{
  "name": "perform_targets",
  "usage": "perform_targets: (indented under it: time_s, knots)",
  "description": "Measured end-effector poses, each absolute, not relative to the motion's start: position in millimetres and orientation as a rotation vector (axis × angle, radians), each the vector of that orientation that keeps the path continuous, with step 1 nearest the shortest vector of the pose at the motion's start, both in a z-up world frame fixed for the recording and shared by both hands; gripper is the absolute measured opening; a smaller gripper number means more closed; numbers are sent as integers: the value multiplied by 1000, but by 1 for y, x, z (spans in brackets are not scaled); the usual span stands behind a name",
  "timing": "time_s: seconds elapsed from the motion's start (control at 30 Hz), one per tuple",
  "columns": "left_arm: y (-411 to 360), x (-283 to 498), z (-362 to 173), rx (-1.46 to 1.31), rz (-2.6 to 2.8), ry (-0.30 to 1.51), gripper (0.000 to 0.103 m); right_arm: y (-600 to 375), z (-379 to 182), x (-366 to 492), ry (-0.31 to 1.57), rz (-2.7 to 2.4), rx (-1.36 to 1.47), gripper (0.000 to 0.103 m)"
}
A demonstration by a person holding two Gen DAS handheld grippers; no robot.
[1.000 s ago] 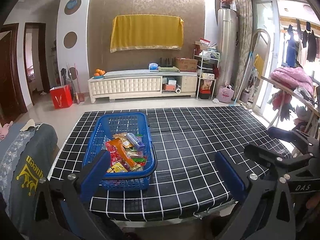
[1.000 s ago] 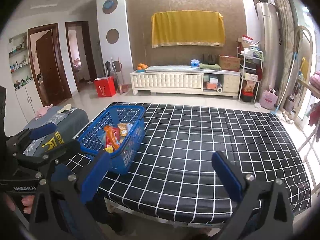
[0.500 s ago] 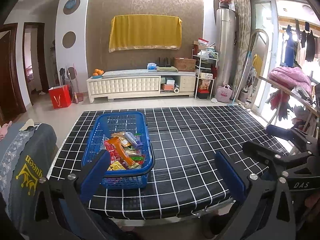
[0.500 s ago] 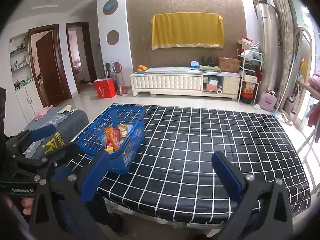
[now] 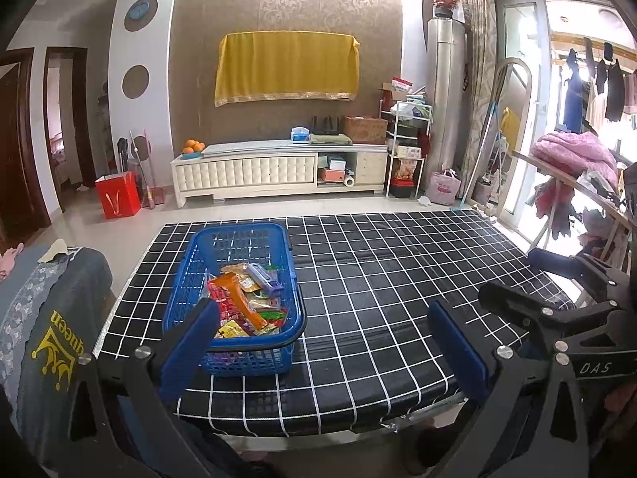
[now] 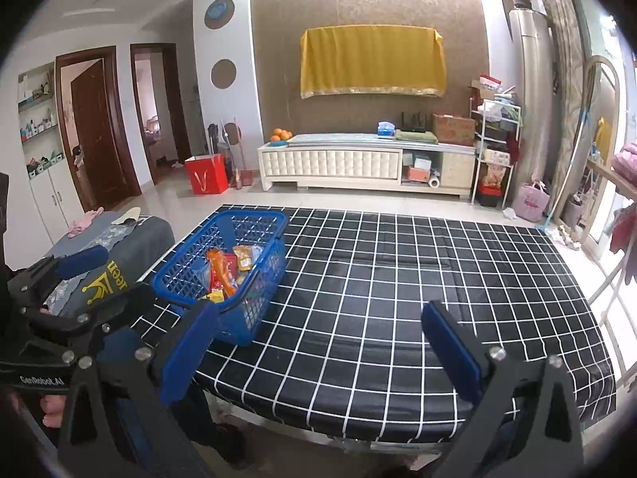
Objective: Organize snacks
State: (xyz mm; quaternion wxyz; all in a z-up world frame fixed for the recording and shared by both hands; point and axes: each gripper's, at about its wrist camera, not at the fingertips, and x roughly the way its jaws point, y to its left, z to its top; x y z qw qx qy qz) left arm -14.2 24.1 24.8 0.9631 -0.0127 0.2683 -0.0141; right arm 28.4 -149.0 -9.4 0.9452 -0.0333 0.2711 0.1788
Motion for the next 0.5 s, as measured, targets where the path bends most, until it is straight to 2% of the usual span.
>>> perform_targets:
  time_s: [0.5]
  knots:
    - [22, -18, 24, -33, -32, 538, 103, -148, -10, 25, 561, 362, -64, 103]
